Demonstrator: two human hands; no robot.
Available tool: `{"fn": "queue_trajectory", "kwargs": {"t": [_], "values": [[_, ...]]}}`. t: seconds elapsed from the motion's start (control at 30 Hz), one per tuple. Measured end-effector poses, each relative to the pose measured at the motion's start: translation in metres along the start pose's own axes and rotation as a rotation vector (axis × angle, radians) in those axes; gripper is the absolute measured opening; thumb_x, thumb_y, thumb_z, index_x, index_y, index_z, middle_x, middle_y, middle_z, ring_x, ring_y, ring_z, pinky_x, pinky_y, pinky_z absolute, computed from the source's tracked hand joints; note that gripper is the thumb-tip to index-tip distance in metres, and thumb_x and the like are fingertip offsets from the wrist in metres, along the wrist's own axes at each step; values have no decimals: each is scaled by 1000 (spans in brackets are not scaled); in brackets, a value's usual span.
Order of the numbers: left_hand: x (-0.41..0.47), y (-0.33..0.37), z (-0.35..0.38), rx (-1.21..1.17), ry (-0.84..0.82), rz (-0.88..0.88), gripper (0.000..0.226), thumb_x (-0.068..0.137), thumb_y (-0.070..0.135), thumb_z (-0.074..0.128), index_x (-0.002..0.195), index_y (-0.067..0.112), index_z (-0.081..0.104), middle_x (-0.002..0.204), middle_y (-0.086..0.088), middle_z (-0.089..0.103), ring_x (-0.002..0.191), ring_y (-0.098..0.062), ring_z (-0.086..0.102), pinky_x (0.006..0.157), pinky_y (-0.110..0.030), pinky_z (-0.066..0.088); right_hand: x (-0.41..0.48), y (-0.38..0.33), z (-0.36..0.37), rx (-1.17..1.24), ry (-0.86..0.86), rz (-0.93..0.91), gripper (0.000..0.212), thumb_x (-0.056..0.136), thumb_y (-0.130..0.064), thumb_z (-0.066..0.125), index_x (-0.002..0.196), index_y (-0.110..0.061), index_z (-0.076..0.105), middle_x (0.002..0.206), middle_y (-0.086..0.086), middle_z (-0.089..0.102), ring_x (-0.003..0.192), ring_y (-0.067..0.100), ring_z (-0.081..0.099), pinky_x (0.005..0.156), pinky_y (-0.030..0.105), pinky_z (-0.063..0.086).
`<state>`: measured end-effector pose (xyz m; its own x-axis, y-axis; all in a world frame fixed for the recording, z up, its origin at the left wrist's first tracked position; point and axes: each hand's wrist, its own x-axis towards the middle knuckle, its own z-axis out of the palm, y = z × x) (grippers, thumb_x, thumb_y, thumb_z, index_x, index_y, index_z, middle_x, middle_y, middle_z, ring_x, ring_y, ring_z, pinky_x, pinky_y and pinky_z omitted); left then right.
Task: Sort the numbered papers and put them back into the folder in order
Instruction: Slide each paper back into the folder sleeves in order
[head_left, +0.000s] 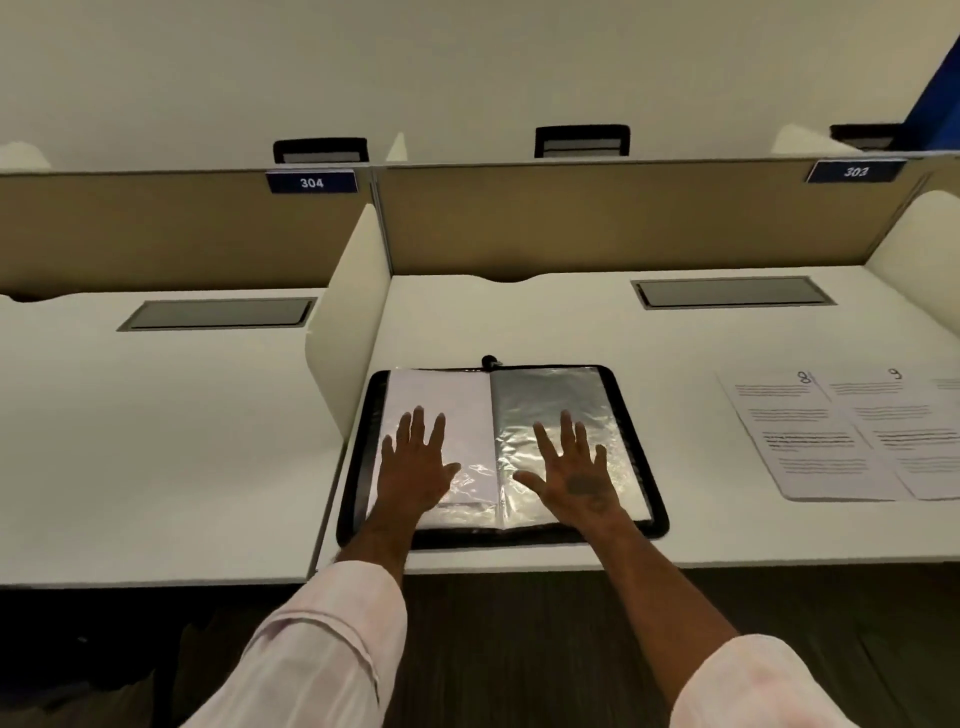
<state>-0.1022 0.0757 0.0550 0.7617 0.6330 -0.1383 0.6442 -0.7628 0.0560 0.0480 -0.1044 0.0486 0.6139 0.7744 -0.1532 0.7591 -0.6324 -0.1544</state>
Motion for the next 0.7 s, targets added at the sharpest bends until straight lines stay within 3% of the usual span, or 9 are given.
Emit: {"fn": "queue_trajectory", "kwargs": {"t": [0.13, 0.23, 0.33, 0.4, 0.47, 0.53, 0.6, 0.7], "values": [[22, 50, -20, -22, 68, 92, 85, 93, 71, 21, 155, 24, -13, 161, -9, -22, 149, -28, -19, 119, -52, -4, -2, 43, -30, 6, 77, 70, 110, 61, -87, -25, 154, -33, -3, 159, 9, -23, 149, 30, -11, 116, 56, 5], [35, 92, -30, -8, 106, 158, 101, 72, 84, -13, 154, 26, -15, 161, -7, -23, 149, -27, -19, 118, -52, -4, -9, 84, -44, -4, 71, 111, 104, 70, -84, -19, 155, -29, 6, 159, 11, -14, 149, 35, 3, 114, 58, 14], [47, 142, -32, -35, 136, 211, 110, 62, 86, -24, 154, 27, -13, 161, -6, -22, 149, -27, -19, 119, -53, -4, -14, 139, -46, -34, 106, 185, 88, 89, -76, 2, 147, -22, 39, 153, 22, 29, 135, 41, 41, 95, 63, 42], [53, 182, -34, -55, 131, 232, 105, 67, 85, -17, 155, 27, -11, 161, -6, -21, 149, -27, -18, 119, -53, -4, -13, 186, -38, -9, 97, 225, 83, 91, -74, 7, 142, -22, 48, 149, 22, 39, 129, 41, 48, 89, 63, 46], [58, 227, -33, -57, 119, 250, 100, 73, 83, -8, 155, 27, -11, 162, -6, -20, 149, -27, -18, 118, -53, -5, -29, 222, -57, -14, 111, 256, 89, 88, -76, 0, 145, -24, 43, 152, 21, 33, 134, 40, 42, 95, 63, 41], [61, 268, -30, -59, 121, 262, 91, 84, 80, 6, 156, 27, -10, 162, -7, -18, 150, -27, -17, 119, -54, -2, -39, 258, -65, -34, 123, 258, 107, 71, -82, -23, 154, -28, 16, 160, 17, 3, 147, 38, 15, 111, 61, 21], [63, 312, -24, -62, 110, 272, 84, 92, 72, 19, 155, 26, -11, 163, -7, -18, 150, -27, -17, 119, -54, -2, -53, 297, -63, -23, 107, 265, 117, 55, -83, -36, 154, -31, -3, 157, 11, -21, 149, 33, -6, 116, 57, 6], [65, 369, -18, -81, 107, 283, 84, 91, 73, 16, 155, 27, -14, 162, -6, -19, 149, -26, -19, 119, -53, -4, -67, 351, -59, -47, 110, 289, 117, 52, -84, -36, 153, -31, -9, 158, 10, -23, 148, 32, -11, 116, 56, 3]]}}
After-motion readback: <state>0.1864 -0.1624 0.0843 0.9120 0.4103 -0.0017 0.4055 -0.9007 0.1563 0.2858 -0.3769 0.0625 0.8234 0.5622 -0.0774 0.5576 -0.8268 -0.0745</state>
